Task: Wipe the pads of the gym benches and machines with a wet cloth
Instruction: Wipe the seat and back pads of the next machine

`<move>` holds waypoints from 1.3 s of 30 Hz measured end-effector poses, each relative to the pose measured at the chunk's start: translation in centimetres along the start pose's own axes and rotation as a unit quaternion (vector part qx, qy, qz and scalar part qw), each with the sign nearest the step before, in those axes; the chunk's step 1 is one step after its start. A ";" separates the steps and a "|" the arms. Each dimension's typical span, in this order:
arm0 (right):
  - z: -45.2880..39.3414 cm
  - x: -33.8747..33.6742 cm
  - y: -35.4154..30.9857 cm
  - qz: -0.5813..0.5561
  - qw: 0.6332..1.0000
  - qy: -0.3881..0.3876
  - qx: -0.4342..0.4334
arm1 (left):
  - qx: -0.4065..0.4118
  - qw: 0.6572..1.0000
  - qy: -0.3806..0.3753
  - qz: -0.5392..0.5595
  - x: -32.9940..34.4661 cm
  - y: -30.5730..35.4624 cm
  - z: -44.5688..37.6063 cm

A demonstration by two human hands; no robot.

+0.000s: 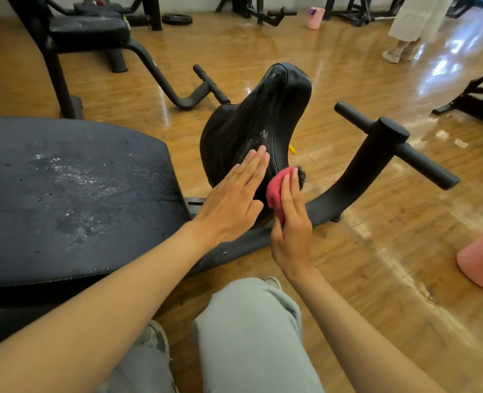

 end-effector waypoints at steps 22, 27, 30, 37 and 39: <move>-17.1 0.7 -5.7 0.245 0.939 -0.089 -0.226 | -0.062 0.989 0.058 0.122 -6.5 -3.8 -7.6; -20.1 1.1 -7.9 0.283 0.933 -0.092 -0.202 | -0.059 0.985 0.056 0.153 -5.9 -4.5 -8.7; -24.0 1.2 -8.6 0.303 0.933 -0.155 -0.120 | -0.049 0.983 0.057 0.165 -5.4 -5.0 -8.8; -19.2 2.9 -9.3 0.377 0.834 -0.282 -0.287 | -0.037 0.977 0.074 0.194 -4.0 -6.0 -7.9; -19.2 2.7 -9.1 0.388 0.825 -0.285 -0.298 | -0.030 0.978 0.076 0.194 -3.9 -6.3 -8.0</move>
Point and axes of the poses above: each hand's wrist, its own z-axis away from the middle knuckle, its own x-axis out of the palm, y = z × x, the point moved 9 cm from there along -z, towards the middle knuckle, and after that the axes turned 1 degree about -x, right-handed, at the moved point
